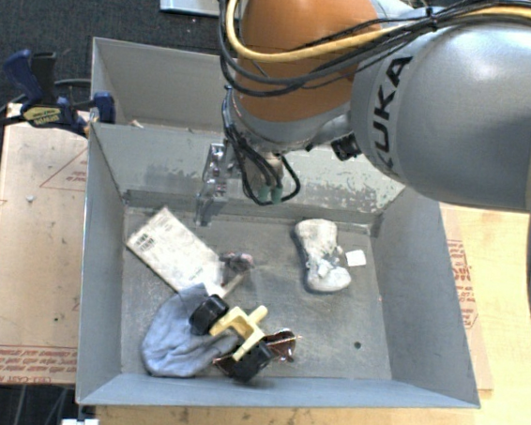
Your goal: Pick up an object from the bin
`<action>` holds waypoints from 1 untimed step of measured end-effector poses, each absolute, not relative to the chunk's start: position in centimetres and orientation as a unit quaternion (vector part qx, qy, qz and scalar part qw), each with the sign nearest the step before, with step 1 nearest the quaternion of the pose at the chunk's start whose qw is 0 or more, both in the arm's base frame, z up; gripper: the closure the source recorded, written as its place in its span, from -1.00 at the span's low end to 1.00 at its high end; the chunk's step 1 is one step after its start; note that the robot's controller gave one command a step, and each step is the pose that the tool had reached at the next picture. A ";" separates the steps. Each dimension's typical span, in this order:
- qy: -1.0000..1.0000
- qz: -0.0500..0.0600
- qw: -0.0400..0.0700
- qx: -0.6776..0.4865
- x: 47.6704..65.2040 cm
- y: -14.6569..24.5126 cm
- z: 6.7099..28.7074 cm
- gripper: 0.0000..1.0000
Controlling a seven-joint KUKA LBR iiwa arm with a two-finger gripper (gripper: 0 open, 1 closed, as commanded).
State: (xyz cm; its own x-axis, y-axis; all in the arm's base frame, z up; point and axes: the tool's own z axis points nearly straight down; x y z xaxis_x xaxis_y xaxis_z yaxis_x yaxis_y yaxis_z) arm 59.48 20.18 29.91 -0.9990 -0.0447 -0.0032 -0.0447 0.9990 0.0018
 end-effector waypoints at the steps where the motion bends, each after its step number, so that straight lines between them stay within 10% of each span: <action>1: 1.000 0.001 0.001 -0.022 59.5 20.2 29.9 1.00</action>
Offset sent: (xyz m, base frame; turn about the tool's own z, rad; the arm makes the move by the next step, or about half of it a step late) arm -0.0027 0.0386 -0.0944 -0.0487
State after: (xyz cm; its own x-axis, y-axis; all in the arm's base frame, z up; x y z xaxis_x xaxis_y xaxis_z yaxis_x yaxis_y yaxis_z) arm 59.48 20.17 29.90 -0.9990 -0.0445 -0.0030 -0.0445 0.9990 0.0017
